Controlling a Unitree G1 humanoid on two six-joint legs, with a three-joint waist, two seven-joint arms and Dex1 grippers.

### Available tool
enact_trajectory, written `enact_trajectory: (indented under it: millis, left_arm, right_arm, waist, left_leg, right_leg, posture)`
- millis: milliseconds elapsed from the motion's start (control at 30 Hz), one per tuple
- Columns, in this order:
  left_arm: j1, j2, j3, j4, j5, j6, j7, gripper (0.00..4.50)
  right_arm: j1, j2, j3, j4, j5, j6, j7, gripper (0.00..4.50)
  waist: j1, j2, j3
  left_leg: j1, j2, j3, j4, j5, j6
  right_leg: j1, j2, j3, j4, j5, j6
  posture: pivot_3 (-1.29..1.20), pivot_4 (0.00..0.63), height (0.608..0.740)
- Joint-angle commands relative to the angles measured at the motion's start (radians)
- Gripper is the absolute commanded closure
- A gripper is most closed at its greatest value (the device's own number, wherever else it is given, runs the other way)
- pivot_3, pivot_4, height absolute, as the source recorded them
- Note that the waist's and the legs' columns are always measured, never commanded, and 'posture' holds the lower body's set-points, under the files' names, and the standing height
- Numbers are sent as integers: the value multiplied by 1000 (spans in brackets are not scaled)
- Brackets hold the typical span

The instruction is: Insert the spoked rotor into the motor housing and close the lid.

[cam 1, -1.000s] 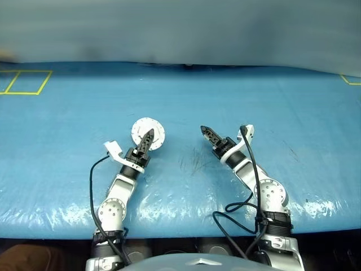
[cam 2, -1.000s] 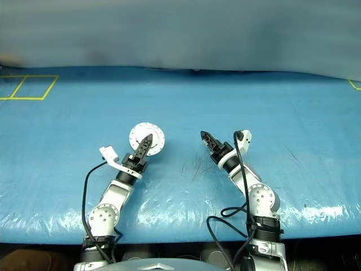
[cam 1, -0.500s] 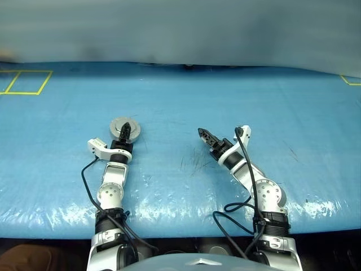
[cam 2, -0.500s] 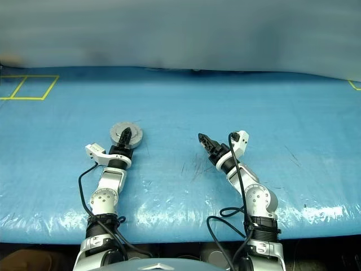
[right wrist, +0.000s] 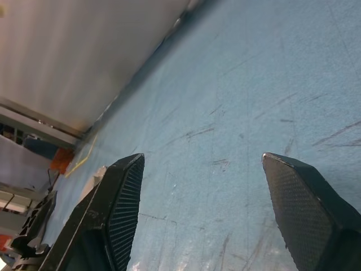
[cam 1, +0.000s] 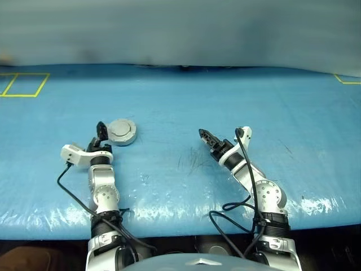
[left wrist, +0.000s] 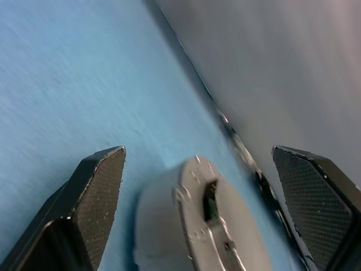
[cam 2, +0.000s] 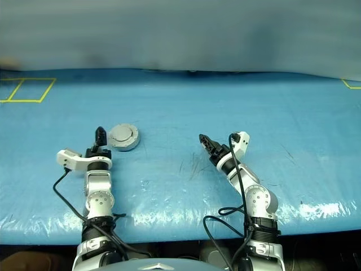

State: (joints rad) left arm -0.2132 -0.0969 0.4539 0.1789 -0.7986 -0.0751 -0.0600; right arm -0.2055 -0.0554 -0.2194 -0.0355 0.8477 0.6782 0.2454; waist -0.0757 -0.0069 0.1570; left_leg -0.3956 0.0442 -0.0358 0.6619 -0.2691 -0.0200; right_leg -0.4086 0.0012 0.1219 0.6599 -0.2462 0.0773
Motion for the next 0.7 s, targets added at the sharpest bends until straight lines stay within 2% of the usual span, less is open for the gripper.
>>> enact_trajectory:
  millis: [33,133,200,267,333,367,500,700]
  left_arm:
    - [38,-13,7,-59,65,-66,19,70]
    - [49,0,-2,-85,94,-123,-30,70]
    - [66,15,-68,-126,111,-168,-181,70]
    - [87,37,-152,-165,136,-194,-332,70]
    - [100,53,-201,-184,148,-190,-407,70]
    - [111,76,-243,-194,176,-178,-449,70]
    - [142,196,-423,-195,317,-133,-603,70]
    - [142,340,-594,-126,549,-151,-691,70]
  right_arm:
    - [-10,6,7,-19,-19,-39,26,1010]
    - [-10,0,39,-17,-132,-188,76,1010]
    - [-13,-40,101,17,-329,-391,84,1010]
    - [-26,-68,114,60,-421,-510,94,1010]
    - [-36,-78,106,94,-446,-559,102,1010]
    - [-42,-83,81,100,-394,-540,143,1010]
    - [-52,-160,69,127,-432,-588,209,1010]
    - [-16,-290,133,118,-479,-589,369,1010]
  waist:
    - [4,0,0]
    - [8,0,0]
    - [10,-1,0]
    - [15,-1,0]
    - [16,-1,0]
    - [14,-1,0]
    - [7,-1,0]
    - [6,-1,0]
  left_leg:
    - [0,0,0,0,0,0]
    - [-1,0,1,0,0,0]
    - [-1,0,1,0,0,0]
    - [-1,-1,1,0,1,-1]
    - [-1,-1,2,0,1,-2]
    - [-1,-1,2,0,1,-2]
    - [0,-1,2,-1,1,-2]
    - [1,0,2,-1,1,-2]
  right_leg:
    - [0,0,0,0,0,0]
    - [0,-1,0,-1,0,0]
    - [-1,-1,0,-1,0,0]
    - [-1,-1,0,-1,0,1]
    - [-1,-2,0,-1,0,1]
    - [-1,-2,0,-1,0,1]
    - [-1,-1,0,-1,0,0]
    - [-1,-1,0,0,0,0]
  posture:
    - [0,150,740]
    - [0,150,740]
    - [0,150,740]
    - [0,150,740]
    - [0,150,740]
    - [0,150,740]
    - [0,150,740]
    - [0,150,740]
